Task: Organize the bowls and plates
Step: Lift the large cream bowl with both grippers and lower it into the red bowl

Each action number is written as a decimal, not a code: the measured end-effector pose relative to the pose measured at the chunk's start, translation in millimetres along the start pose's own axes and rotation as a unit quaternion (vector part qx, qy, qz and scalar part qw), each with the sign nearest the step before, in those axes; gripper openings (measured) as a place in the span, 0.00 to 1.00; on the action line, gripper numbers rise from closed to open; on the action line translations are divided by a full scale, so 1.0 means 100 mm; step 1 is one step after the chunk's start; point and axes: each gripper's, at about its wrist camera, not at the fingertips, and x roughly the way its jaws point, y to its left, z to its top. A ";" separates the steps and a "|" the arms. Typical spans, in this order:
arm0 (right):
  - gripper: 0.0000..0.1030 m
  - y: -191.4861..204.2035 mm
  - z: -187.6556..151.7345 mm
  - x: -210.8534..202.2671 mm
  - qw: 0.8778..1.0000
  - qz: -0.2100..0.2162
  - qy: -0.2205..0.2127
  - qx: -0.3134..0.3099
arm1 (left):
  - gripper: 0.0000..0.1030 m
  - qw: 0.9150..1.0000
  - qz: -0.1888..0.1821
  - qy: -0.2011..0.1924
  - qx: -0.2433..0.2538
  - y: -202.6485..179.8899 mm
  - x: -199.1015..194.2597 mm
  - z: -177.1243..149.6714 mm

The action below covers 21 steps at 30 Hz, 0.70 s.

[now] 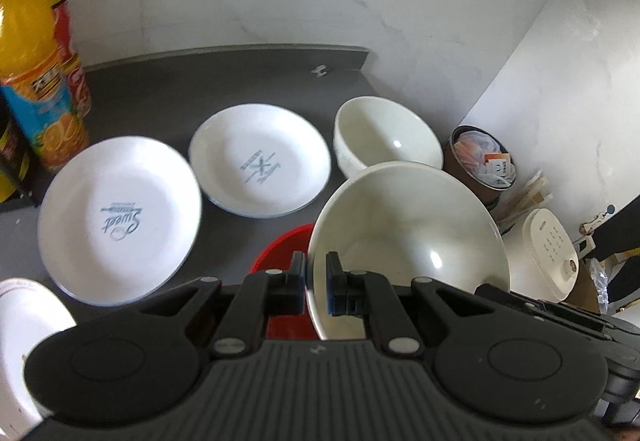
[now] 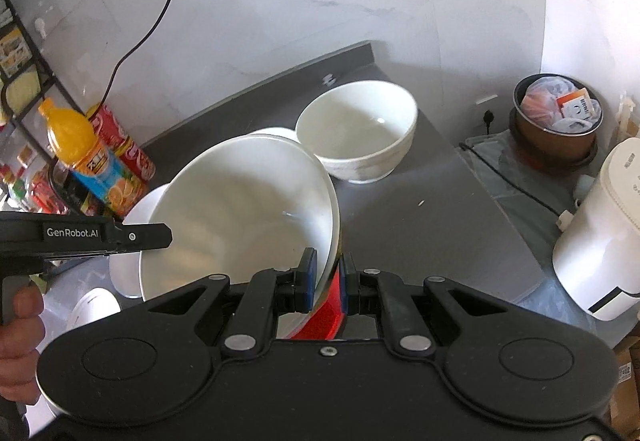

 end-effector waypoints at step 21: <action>0.12 0.15 -0.15 0.35 0.996 -0.022 0.065 -0.053 | 0.08 0.998 0.031 0.044 -0.034 0.21 0.32 -0.31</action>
